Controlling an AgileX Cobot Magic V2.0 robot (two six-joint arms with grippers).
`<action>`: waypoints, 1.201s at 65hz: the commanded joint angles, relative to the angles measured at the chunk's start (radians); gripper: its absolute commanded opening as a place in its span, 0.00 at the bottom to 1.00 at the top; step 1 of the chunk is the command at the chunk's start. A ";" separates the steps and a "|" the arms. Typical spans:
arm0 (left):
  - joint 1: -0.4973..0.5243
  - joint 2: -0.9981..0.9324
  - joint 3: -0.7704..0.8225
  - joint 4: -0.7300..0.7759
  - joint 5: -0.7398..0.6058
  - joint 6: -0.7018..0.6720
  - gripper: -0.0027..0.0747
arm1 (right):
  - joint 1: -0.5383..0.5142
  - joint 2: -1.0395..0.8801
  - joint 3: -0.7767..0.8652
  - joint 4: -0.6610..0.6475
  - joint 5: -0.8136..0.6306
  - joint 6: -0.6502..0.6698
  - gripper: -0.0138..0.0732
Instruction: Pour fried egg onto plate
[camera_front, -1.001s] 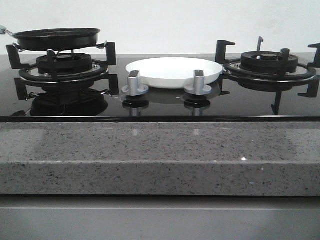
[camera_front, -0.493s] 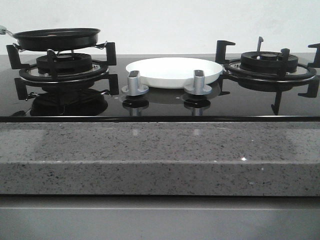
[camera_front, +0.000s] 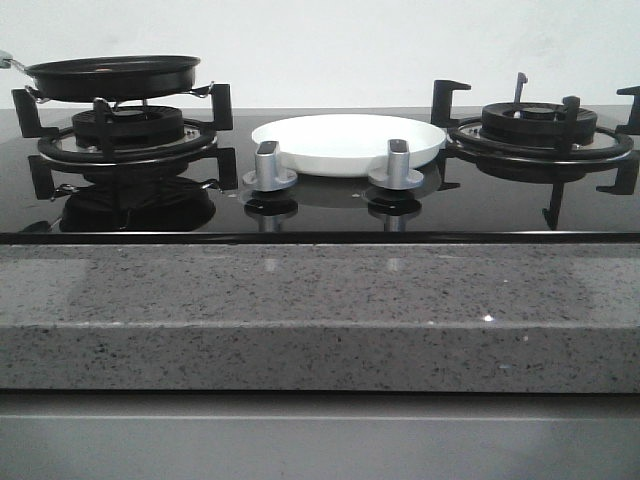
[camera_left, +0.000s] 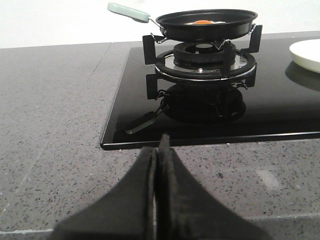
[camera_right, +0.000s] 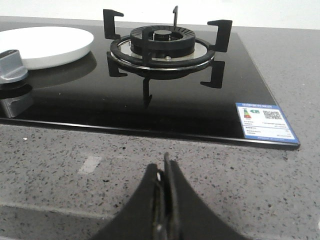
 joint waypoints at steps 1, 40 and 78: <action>0.002 -0.016 0.006 -0.008 -0.095 -0.010 0.01 | -0.005 -0.020 -0.004 -0.015 -0.078 -0.003 0.08; 0.002 0.366 -0.494 -0.033 0.042 -0.012 0.01 | -0.005 0.330 -0.509 -0.056 0.019 -0.003 0.08; 0.002 0.544 -0.603 -0.033 -0.019 -0.012 0.59 | -0.005 0.557 -0.641 -0.056 0.013 -0.003 0.44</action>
